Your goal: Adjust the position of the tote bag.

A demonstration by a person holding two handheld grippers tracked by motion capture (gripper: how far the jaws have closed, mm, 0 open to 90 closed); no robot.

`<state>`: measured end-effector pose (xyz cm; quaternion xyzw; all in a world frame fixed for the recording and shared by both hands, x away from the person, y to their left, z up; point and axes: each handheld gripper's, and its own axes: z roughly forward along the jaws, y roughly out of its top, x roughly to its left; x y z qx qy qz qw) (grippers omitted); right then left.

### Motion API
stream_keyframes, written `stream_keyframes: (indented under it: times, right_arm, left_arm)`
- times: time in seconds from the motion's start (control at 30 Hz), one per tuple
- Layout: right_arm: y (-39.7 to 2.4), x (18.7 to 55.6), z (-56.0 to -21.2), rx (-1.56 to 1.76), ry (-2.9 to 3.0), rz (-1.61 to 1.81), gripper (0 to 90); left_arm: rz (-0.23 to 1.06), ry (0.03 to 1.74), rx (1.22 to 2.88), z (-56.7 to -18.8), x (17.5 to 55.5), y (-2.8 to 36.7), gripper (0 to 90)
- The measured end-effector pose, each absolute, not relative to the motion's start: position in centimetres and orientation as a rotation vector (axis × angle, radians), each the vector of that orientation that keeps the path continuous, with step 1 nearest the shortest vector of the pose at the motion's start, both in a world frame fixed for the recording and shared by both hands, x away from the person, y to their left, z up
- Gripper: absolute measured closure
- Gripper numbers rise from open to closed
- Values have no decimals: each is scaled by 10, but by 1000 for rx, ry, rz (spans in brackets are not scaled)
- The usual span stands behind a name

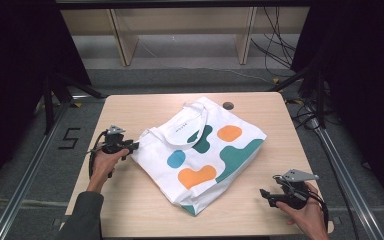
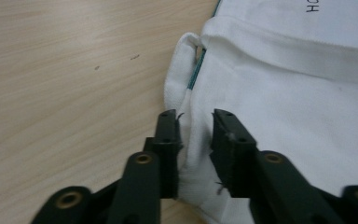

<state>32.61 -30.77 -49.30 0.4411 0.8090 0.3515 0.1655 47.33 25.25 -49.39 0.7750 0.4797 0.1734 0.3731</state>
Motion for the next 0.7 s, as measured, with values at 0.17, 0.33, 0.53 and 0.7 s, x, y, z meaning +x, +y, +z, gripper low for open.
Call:
stream_keyframes:
  times: [0.17,0.33,0.53,0.7]
  right_arm:
    - [-308,326,-493,1247,2303,1016,264]
    - [-308,325,-492,1264,2307,1006,276]
    - [-307,325,-491,1248,2307,1021,287]
    - [-303,323,-486,1263,2331,1052,291]
  left_arm:
    - [415,1184,1974,-493,465,247,877]
    - [407,1146,2030,-490,451,246,884]
    - [344,1149,1952,-495,423,249,885]
    - [283,1139,1910,-498,403,248,885]
